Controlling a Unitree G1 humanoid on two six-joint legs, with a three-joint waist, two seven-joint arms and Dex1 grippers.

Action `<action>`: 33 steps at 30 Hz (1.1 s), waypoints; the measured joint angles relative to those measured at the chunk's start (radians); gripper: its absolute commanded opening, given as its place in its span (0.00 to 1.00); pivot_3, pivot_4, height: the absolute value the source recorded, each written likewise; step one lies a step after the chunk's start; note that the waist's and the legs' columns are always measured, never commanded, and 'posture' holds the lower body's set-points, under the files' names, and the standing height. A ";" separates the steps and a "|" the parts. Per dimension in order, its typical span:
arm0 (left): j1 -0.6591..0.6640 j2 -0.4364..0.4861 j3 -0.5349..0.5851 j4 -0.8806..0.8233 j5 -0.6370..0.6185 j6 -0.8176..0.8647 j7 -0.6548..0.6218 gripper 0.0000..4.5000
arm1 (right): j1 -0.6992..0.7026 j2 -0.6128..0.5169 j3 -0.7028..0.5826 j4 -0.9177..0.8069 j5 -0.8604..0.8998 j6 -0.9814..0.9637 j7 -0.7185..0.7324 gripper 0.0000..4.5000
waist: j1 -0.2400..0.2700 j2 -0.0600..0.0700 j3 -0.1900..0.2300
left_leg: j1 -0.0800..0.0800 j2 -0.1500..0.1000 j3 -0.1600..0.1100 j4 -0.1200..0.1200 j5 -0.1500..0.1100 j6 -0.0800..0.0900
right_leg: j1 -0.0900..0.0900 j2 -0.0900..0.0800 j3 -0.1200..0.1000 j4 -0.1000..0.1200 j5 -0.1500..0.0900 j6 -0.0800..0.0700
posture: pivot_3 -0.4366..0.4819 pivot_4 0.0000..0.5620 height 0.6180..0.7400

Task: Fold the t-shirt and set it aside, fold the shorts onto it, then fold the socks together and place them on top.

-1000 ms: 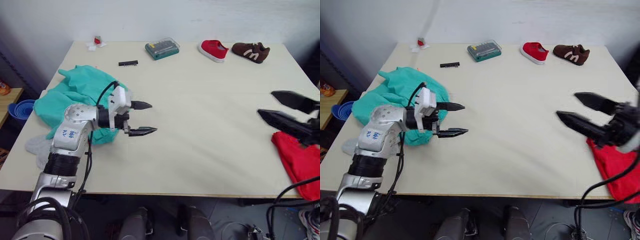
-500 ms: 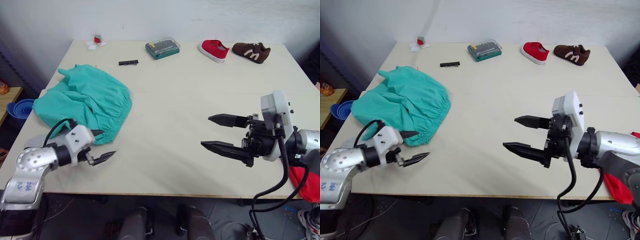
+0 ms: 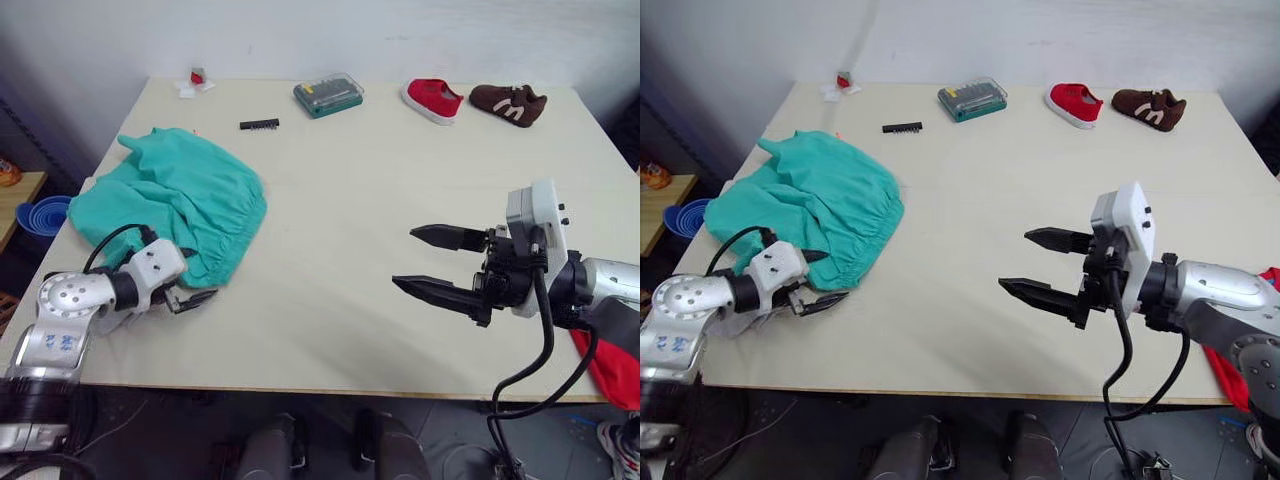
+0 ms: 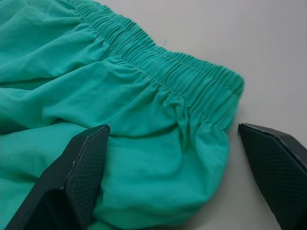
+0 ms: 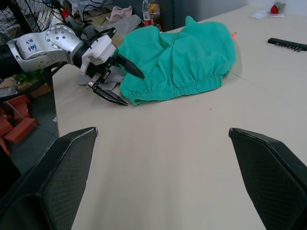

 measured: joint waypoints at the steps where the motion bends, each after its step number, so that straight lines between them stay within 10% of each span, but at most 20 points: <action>1: -0.031 0.000 -0.019 0.028 0.016 -0.023 -0.007 1.00 | -0.002 0.005 0.004 -0.001 -0.002 0.000 -0.006 0.99 | 0.001 0.000 0.000 | 0.000 0.000 0.000 0.000 0.000 0.000 | 0.000 0.000 0.000 0.000 0.000 0.000 | 0.48 0.27 1.00; 16: -0.123 -0.004 -0.075 0.152 0.013 -0.095 -0.097 0.01 | 0.018 0.012 0.023 -0.026 -0.042 0.000 -0.079 1.00 | -0.003 0.000 0.000 | 0.000 0.000 0.001 0.000 0.000 0.000 | 0.000 0.000 0.000 0.000 0.000 0.000 | 0.48 0.27 1.00; 33: -0.564 -0.389 -0.270 0.267 0.003 -0.111 -0.267 0.01 | 0.158 -0.008 -0.065 -0.077 -0.022 0.000 -0.096 1.00 | -0.001 -0.004 0.000 | -0.001 -0.001 0.003 0.006 0.003 0.011 | 0.002 0.001 0.000 0.000 0.002 0.003 | 0.48 0.27 1.00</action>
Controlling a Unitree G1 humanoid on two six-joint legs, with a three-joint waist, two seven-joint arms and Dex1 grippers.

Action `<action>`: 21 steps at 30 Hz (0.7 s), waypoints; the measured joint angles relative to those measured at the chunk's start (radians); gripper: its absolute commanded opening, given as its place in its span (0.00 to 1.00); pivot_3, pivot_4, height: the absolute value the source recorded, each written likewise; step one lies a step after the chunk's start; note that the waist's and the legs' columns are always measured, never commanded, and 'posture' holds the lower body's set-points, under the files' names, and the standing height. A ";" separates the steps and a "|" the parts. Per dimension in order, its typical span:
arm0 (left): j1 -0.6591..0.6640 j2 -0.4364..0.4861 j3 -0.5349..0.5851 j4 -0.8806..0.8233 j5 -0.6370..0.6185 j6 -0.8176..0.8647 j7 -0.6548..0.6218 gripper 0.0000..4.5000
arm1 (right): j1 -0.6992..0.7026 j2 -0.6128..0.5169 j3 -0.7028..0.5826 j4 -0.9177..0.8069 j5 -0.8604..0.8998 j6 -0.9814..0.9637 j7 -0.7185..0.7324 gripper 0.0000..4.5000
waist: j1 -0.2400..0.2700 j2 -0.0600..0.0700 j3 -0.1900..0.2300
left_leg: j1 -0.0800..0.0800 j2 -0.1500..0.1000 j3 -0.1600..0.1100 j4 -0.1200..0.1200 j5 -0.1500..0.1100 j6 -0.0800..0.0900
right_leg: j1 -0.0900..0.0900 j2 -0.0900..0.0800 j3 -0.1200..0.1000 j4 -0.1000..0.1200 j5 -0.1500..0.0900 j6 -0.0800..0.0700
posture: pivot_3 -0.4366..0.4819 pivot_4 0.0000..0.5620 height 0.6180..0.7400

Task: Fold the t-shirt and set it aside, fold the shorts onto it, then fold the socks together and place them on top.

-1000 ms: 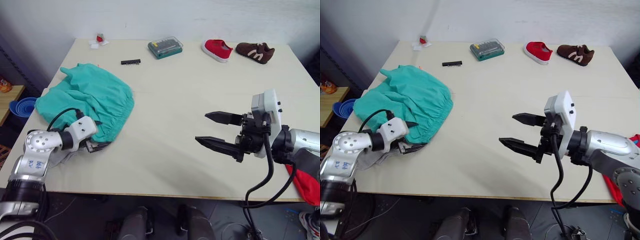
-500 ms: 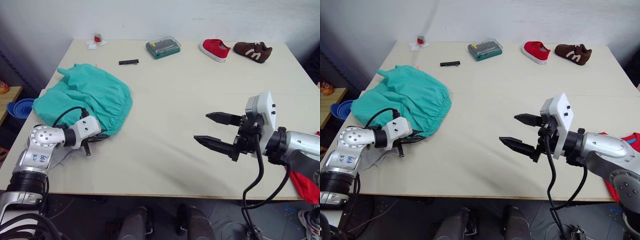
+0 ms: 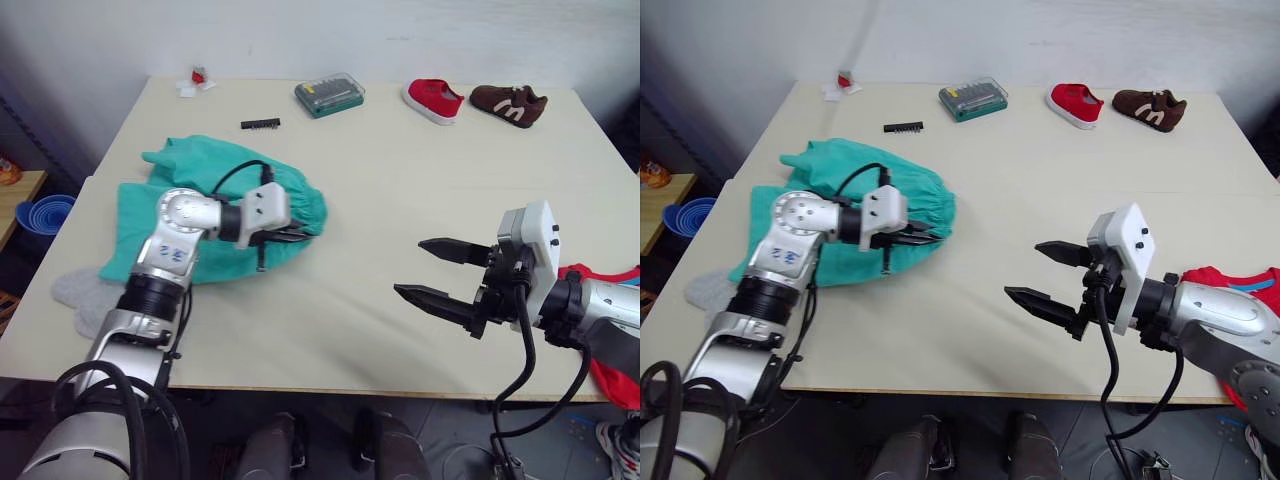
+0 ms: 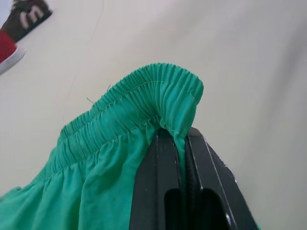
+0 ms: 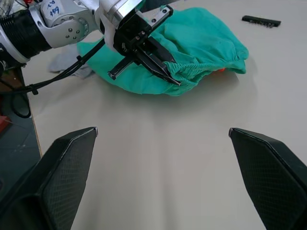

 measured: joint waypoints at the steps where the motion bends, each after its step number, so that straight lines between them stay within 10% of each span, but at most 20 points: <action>1: -0.008 -0.025 -0.013 0.001 0.003 0.002 -0.003 0.01 | 0.019 -0.003 -0.008 0.000 -0.009 -0.001 0.004 1.00 | 0.000 0.000 0.000 | 0.000 0.000 0.000 0.000 0.000 0.000 | 0.000 0.000 0.000 0.000 0.000 0.000 | 0.48 0.27 1.00; 15: 0.000 -0.329 -0.232 -0.052 0.050 0.152 0.002 0.01 | 0.271 -0.041 -0.267 -0.062 -0.054 0.002 0.075 1.00 | 0.003 -0.001 0.001 | 0.000 0.000 -0.002 0.003 0.000 0.004 | 0.002 -0.001 0.000 0.000 0.001 0.001 | 0.48 0.27 1.00; 21: 0.008 -0.314 -0.219 -0.192 -0.017 0.355 -0.041 0.36 | 0.276 -0.041 -0.259 -0.074 -0.075 0.001 0.078 1.00 | 0.002 -0.001 0.001 | 0.000 0.000 -0.002 0.003 0.000 0.004 | 0.002 -0.001 0.000 0.000 0.001 0.001 | 0.48 0.27 1.00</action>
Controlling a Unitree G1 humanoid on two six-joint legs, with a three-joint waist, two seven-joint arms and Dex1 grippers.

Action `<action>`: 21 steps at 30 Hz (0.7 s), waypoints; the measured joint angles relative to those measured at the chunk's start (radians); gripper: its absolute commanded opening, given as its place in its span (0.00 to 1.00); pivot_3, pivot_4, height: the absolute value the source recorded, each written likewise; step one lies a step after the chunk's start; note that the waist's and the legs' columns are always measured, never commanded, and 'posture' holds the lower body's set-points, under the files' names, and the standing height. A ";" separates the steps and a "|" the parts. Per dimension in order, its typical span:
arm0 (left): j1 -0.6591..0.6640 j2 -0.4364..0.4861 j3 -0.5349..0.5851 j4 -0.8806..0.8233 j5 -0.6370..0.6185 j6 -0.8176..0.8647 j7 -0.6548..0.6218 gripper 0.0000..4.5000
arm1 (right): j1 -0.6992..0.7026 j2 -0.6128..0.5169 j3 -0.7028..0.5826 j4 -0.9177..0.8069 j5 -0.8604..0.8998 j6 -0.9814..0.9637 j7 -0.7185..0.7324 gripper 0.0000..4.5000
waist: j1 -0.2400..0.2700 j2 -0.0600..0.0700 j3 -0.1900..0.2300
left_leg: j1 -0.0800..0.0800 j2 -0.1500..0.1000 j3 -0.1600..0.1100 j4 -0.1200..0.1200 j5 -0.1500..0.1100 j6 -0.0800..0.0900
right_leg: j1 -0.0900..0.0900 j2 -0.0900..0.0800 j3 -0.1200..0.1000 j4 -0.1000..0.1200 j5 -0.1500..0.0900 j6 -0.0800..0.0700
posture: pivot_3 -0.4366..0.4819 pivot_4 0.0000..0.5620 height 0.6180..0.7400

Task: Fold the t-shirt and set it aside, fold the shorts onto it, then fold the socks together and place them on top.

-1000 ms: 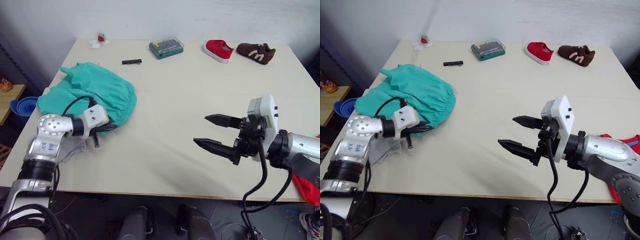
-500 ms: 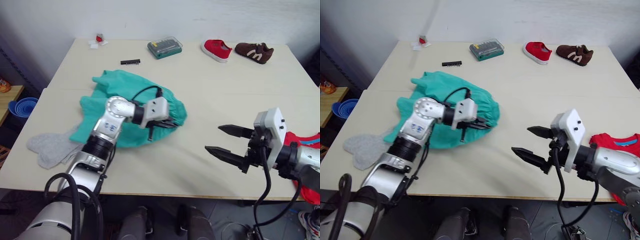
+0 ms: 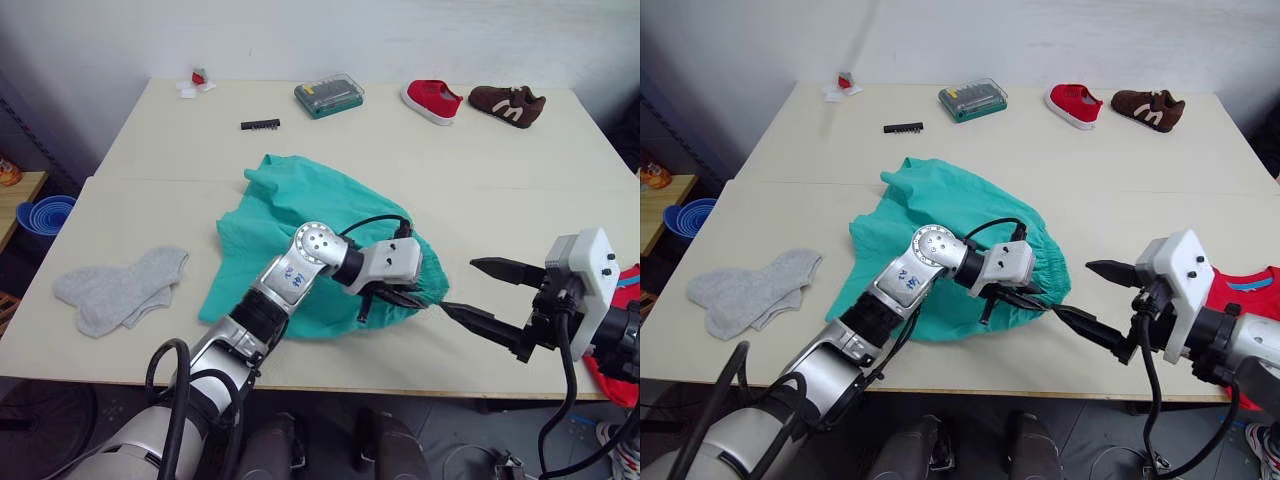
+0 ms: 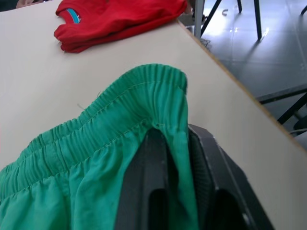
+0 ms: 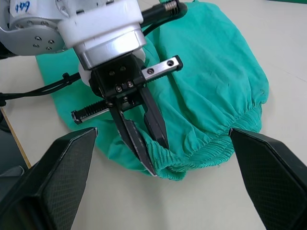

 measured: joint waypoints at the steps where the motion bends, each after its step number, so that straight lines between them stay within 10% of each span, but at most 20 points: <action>1: 0.003 0.016 0.014 -0.039 -0.024 0.038 -0.014 0.43 | -0.001 0.000 0.002 0.000 -0.006 0.000 0.000 1.00 | 0.000 0.000 0.000 | 0.000 0.000 0.000 0.000 0.000 0.000 | 0.000 0.000 0.000 0.000 0.000 0.000 | 0.48 0.27 1.00; 9: 0.029 0.279 0.140 -0.214 -0.145 0.128 -0.095 0.99 | 0.001 -0.057 0.091 -0.006 -0.132 -0.036 0.065 1.00 | -0.003 0.001 -0.001 | 0.001 0.000 0.000 0.000 0.001 -0.001 | 0.000 0.001 0.000 0.001 0.000 0.000 | 0.48 0.27 1.00; 21: 0.387 0.718 0.226 -0.234 -0.076 -0.211 -0.219 1.00 | 0.073 -0.146 0.365 0.011 -0.648 -0.429 0.282 1.00 | -0.002 0.001 -0.001 | 0.000 0.000 0.000 -0.002 -0.004 -0.010 | 0.000 -0.001 0.000 -0.003 0.000 -0.001 | 0.48 0.27 1.00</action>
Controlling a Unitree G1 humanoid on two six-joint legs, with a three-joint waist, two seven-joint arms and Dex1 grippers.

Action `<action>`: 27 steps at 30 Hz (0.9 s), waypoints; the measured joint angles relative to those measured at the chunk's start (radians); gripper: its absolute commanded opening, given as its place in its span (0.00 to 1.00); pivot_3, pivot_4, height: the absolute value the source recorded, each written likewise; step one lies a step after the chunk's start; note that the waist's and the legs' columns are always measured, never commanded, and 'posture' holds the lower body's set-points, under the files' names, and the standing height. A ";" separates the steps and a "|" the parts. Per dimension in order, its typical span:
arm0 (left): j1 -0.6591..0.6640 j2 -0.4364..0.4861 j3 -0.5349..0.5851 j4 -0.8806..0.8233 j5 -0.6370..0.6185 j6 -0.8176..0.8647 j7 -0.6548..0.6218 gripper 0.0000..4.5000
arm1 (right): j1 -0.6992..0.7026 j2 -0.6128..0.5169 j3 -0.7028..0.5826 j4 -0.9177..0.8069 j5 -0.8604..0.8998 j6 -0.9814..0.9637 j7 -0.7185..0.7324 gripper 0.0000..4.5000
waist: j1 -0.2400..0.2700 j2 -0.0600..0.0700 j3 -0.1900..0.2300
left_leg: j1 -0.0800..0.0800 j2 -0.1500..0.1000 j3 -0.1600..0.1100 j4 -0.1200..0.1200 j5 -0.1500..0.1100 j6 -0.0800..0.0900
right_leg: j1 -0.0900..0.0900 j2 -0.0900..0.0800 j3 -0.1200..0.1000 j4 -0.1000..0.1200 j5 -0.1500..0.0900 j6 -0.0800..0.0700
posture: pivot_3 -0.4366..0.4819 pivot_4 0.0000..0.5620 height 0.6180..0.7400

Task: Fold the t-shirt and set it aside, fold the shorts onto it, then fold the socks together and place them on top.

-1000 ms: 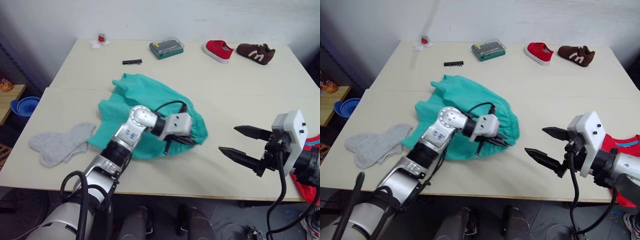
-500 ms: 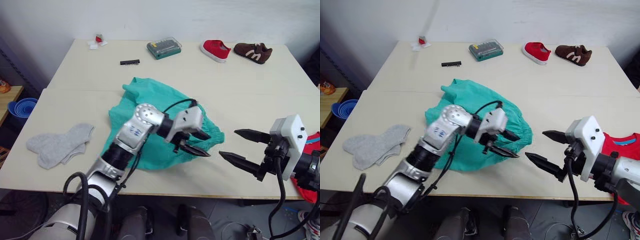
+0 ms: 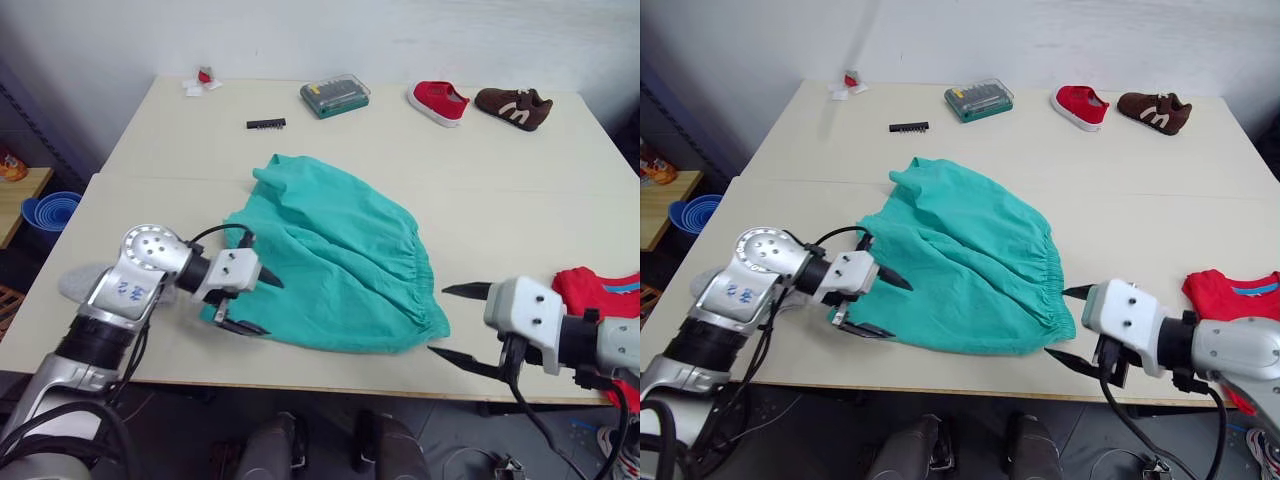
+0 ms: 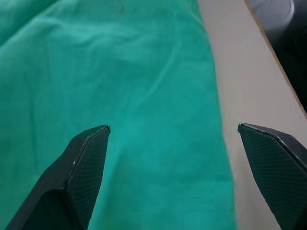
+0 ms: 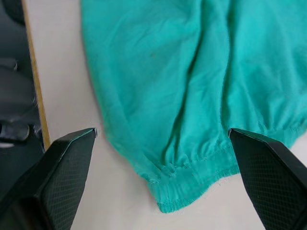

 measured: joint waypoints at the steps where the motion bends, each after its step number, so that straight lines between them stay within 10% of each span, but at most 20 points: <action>1: 0.034 0.024 0.009 -0.019 0.004 -0.016 0.002 1.00 | 0.009 0.000 0.050 0.016 -0.062 -0.053 0.007 1.00 | -0.002 0.000 0.000 | 0.000 0.000 0.000 -0.001 0.000 -0.001 | -0.001 0.000 0.000 0.000 0.000 0.000 | 0.48 0.27 1.00; 17: 0.177 0.114 0.098 0.041 0.086 -0.275 0.183 0.88 | -0.139 0.152 0.270 0.333 -0.428 -0.391 -0.014 1.00 | -0.003 0.002 -0.001 | 0.004 0.003 0.001 -0.002 0.002 -0.006 | -0.002 0.002 0.000 0.007 -0.003 -0.006 | 0.48 0.27 1.00; 27: 0.178 0.123 0.103 0.111 0.087 -0.317 0.174 0.22 | -0.173 0.207 0.300 0.390 -0.465 -0.425 -0.015 0.35 | -0.006 0.002 -0.001 | 0.009 0.004 0.002 -0.003 0.002 -0.007 | 0.001 0.002 0.001 0.010 -0.005 -0.008 | 0.48 0.27 1.00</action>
